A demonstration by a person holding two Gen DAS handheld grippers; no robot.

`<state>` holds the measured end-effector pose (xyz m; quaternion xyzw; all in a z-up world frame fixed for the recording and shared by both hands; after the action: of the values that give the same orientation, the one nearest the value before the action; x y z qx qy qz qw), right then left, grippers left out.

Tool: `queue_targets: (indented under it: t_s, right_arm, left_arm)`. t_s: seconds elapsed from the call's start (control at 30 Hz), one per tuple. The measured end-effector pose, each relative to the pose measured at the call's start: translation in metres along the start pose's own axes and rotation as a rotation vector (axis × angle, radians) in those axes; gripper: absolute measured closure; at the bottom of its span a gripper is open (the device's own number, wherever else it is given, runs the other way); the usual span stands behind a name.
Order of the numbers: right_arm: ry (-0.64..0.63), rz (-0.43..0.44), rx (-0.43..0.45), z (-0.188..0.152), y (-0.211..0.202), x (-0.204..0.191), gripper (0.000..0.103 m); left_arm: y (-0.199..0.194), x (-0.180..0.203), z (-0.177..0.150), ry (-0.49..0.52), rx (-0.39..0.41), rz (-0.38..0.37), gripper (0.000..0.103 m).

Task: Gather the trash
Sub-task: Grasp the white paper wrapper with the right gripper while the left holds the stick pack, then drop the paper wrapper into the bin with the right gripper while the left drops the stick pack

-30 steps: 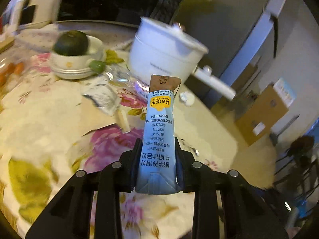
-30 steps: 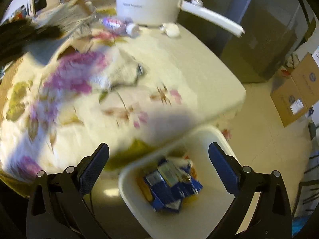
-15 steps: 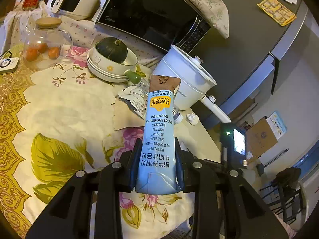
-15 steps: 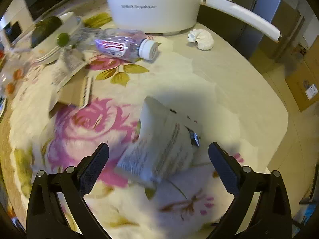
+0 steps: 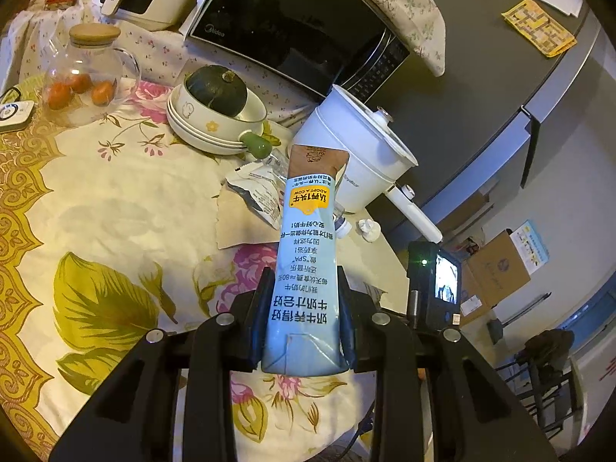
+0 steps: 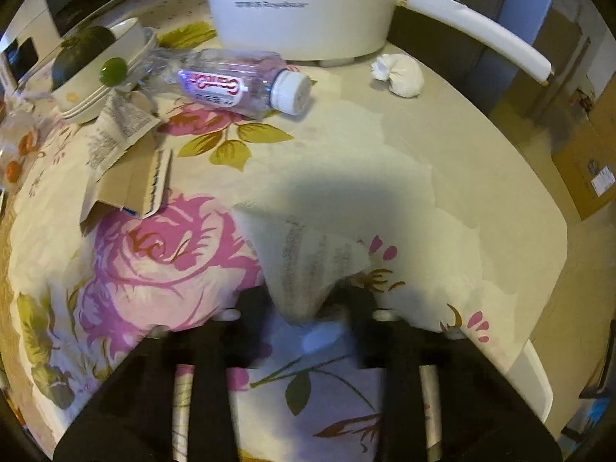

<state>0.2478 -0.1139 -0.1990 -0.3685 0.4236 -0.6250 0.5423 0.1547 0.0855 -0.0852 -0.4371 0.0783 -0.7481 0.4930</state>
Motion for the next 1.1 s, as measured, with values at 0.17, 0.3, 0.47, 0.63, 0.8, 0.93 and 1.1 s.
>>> queue_targets:
  t_s: [0.17, 0.3, 0.47, 0.63, 0.8, 0.93, 1.1]
  right_arm:
    - [0.000, 0.038, 0.047, -0.005, -0.022, 0.004, 0.083]
    - [-0.023, 0.060, 0.112, -0.013, -0.059, 0.016, 0.083]
    - [-0.040, 0.062, 0.164, -0.034, -0.099, 0.046, 0.083]
    - [-0.027, 0.019, 0.175, -0.065, -0.120, 0.086, 0.082]
    - [0.008, -0.011, 0.131, -0.104, -0.118, 0.118, 0.082]
    - [0.036, -0.047, 0.070, -0.142, -0.107, 0.142, 0.081]
    - [0.074, -0.093, 0.027, -0.165, -0.098, 0.161, 0.065]
  left_arm:
    - [0.001, 0.004, -0.002, 0.013, 0.001, 0.002, 0.072]
    - [0.001, 0.005, -0.003, 0.010, 0.000, -0.006, 0.072]
    - [0.000, 0.009, -0.004, 0.009, 0.001, -0.021, 0.072]
    - [0.001, 0.017, -0.009, 0.016, -0.008, -0.035, 0.072]
    - [0.004, 0.030, -0.019, 0.044, -0.031, -0.043, 0.072]
    - [0.008, 0.042, -0.029, 0.077, -0.053, -0.052, 0.072]
    - [0.016, 0.055, -0.044, 0.096, -0.092, -0.065, 0.072]
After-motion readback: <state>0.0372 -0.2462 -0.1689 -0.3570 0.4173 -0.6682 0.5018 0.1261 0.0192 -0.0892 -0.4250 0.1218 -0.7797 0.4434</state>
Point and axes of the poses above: each gripper's, at about its wrist camera, not at the fingertips, and y roughly the way its jaws point, x to its right, z to its top, the point moved 6 cm from there along y, roughly the way its jaws point, and after that the axes turned 1 degree about x, right-handed, at the moved point
